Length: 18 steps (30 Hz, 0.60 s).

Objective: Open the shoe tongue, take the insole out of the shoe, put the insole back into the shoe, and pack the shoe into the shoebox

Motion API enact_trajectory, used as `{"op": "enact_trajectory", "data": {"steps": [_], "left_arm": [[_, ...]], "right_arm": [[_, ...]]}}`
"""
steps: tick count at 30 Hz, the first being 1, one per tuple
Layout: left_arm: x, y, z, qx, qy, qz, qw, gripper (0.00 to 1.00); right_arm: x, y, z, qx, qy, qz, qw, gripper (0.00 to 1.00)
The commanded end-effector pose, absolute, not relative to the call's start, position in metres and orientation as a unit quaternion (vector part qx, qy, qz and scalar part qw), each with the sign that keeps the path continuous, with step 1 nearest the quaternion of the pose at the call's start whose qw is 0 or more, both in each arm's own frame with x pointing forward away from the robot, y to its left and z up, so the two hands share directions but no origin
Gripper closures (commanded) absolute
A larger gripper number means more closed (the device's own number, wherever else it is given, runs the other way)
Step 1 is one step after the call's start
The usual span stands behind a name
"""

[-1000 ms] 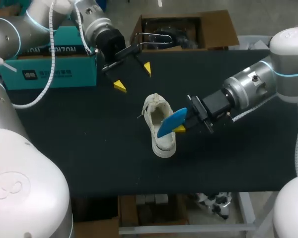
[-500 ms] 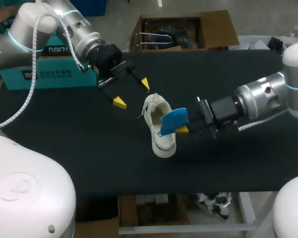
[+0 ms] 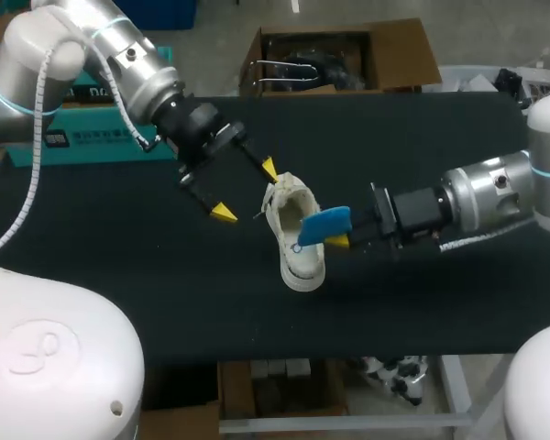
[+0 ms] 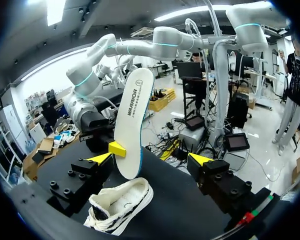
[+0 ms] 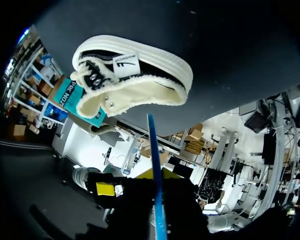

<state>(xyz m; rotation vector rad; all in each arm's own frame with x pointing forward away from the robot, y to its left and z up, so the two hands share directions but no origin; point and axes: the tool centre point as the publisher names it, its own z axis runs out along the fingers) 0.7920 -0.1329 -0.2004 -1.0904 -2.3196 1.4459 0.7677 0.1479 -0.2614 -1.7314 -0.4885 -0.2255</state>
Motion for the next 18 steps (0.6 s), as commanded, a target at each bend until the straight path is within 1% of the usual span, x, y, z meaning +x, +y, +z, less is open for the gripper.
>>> {"op": "enact_trajectory", "data": {"steps": [1,2,4,5,8,18], "left_arm": [[0.779,-0.149,-0.219,-0.25,-0.778,0.571,-0.076,0.0],[0.779,-0.152,-0.222,-0.242,-0.783,0.565,-0.098,0.0],[0.778,-0.158,-0.227,-0.222,-0.774,0.583,-0.104,0.0],[0.778,-0.161,-0.229,-0.204,-0.781,0.576,-0.128,0.0],[0.778,-0.165,-0.232,-0.19,-0.778,0.579,-0.154,0.0],[0.789,-0.18,-0.246,-0.168,-0.775,0.584,-0.17,0.0]], "right_arm": [[0.77,0.146,-0.266,-0.749,-0.196,-0.107,0.624,1.0],[0.77,0.146,-0.266,-0.751,-0.19,-0.112,0.622,1.0],[0.771,0.147,-0.265,-0.755,-0.182,-0.123,0.618,1.0],[0.772,0.147,-0.265,-0.758,-0.179,-0.127,0.615,1.0],[0.773,0.15,-0.265,-0.763,-0.173,-0.136,0.608,1.0],[0.773,0.154,-0.267,-0.759,-0.158,-0.167,0.609,1.0]]}}
